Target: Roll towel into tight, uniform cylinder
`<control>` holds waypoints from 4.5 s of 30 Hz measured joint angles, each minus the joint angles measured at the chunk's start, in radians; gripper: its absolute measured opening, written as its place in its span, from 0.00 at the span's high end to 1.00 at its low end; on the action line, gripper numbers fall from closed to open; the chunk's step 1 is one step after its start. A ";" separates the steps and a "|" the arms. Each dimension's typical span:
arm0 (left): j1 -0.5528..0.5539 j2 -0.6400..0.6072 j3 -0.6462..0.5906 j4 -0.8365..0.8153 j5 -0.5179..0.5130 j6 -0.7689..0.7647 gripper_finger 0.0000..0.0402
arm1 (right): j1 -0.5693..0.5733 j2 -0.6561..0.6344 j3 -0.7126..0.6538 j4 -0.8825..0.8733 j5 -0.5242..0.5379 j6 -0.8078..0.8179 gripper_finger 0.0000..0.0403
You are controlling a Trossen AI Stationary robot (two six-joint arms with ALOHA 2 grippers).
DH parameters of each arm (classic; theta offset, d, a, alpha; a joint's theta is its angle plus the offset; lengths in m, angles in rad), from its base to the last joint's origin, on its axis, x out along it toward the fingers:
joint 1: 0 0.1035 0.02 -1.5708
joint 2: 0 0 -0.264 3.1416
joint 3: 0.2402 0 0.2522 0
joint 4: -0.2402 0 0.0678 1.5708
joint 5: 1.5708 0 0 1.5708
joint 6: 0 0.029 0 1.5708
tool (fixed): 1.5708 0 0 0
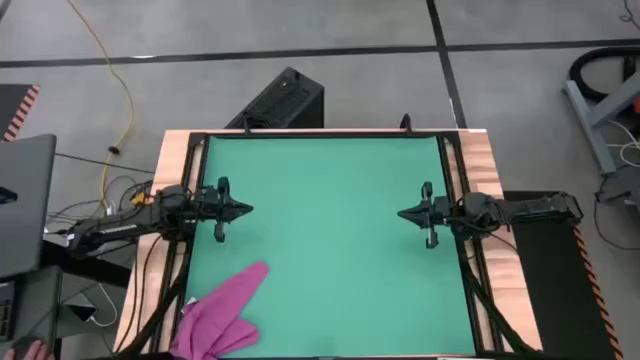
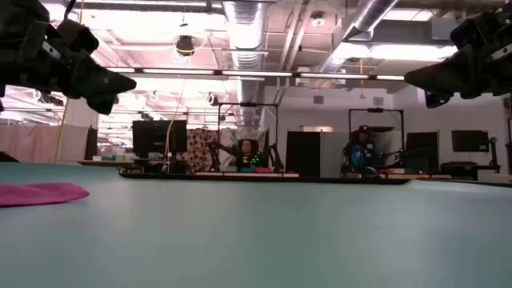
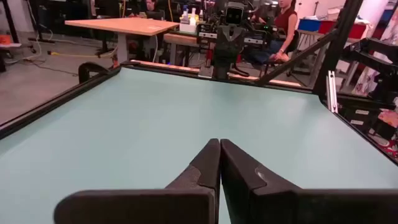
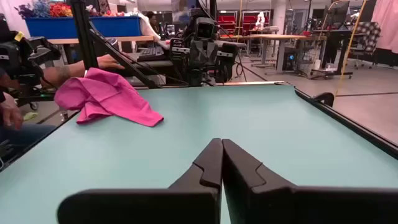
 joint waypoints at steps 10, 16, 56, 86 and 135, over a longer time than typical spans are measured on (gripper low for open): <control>0.000 0.000 0.000 0.000 0.000 0.000 1.00 | 0.000 0.000 0.000 0.000 -0.007 0.000 0.92; 0.000 0.000 0.000 0.000 0.000 0.000 1.00 | 0.000 0.000 0.000 0.000 -0.007 0.000 0.92; 0.000 0.000 0.000 -0.016 -0.161 -0.051 1.00 | -0.001 0.000 0.000 0.001 0.004 -0.001 0.92; -0.244 0.033 0.023 0.606 0.104 -0.113 0.86 | 0.000 0.000 0.000 0.013 0.020 0.229 0.92; -0.697 1.425 0.873 -0.678 -0.331 0.009 0.72 | 0.001 0.001 0.000 -0.048 -0.010 0.158 0.92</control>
